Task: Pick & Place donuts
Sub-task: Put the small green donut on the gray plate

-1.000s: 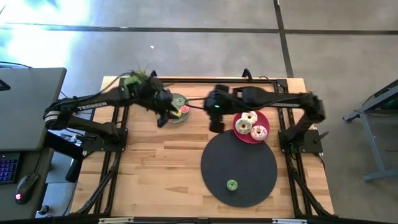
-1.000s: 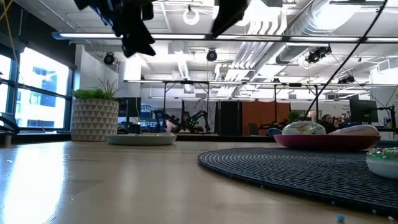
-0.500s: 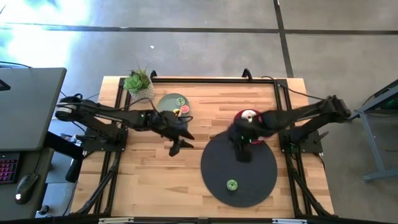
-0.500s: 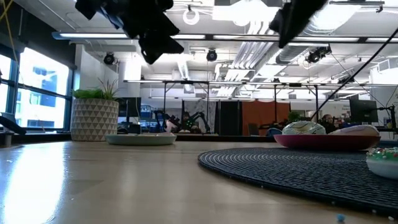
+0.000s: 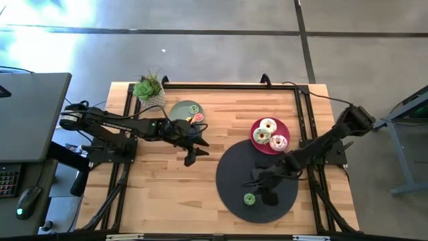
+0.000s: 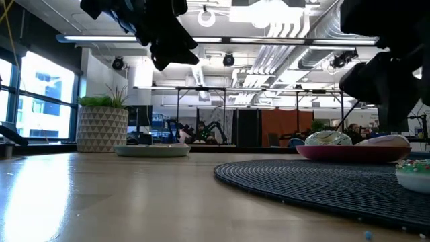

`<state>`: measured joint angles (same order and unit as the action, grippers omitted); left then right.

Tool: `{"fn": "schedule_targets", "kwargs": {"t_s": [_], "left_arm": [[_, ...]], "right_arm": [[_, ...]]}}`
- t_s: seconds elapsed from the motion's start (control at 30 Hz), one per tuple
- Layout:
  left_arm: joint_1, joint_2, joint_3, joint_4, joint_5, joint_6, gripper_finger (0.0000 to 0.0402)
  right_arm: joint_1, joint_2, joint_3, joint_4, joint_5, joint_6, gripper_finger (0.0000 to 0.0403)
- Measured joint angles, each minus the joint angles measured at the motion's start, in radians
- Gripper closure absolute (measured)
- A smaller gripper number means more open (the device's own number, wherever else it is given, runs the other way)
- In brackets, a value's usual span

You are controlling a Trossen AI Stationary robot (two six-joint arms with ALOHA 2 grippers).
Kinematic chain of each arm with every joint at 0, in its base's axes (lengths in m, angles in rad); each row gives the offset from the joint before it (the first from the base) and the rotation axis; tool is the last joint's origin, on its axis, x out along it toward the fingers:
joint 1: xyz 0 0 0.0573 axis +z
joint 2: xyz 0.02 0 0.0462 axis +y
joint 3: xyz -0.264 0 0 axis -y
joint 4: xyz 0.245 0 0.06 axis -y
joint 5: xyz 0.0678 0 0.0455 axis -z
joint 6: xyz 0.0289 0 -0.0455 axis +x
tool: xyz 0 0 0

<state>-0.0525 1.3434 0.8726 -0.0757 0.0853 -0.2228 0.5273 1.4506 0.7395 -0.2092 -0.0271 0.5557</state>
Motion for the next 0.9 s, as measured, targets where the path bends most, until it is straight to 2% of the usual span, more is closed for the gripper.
{"fn": "schedule_targets", "kwargs": {"t_s": [0.23, 0.37, 0.73, 0.9], "left_arm": [[0.000, 0.000, 0.000, -0.001, -0.010, -0.011, 0.0222], [0.000, 0.000, 0.000, -0.001, -0.010, -0.011, 0.0222], [0.000, 0.000, 0.000, -0.001, -0.017, -0.010, 0.0222], [0.000, 0.000, 0.000, -0.001, -0.017, -0.010, 0.0222]], "right_arm": [[0.006, 0.000, -0.143, 0.319, -0.008, 0.075, 0.0258], [0.013, 0.022, -0.188, 0.426, -0.007, 0.076, 0.0258], [0.012, 0.194, -0.161, 0.472, -0.059, 0.063, 0.0261], [0.004, 0.202, -0.162, 0.490, -0.098, 0.047, 0.0287]]}}
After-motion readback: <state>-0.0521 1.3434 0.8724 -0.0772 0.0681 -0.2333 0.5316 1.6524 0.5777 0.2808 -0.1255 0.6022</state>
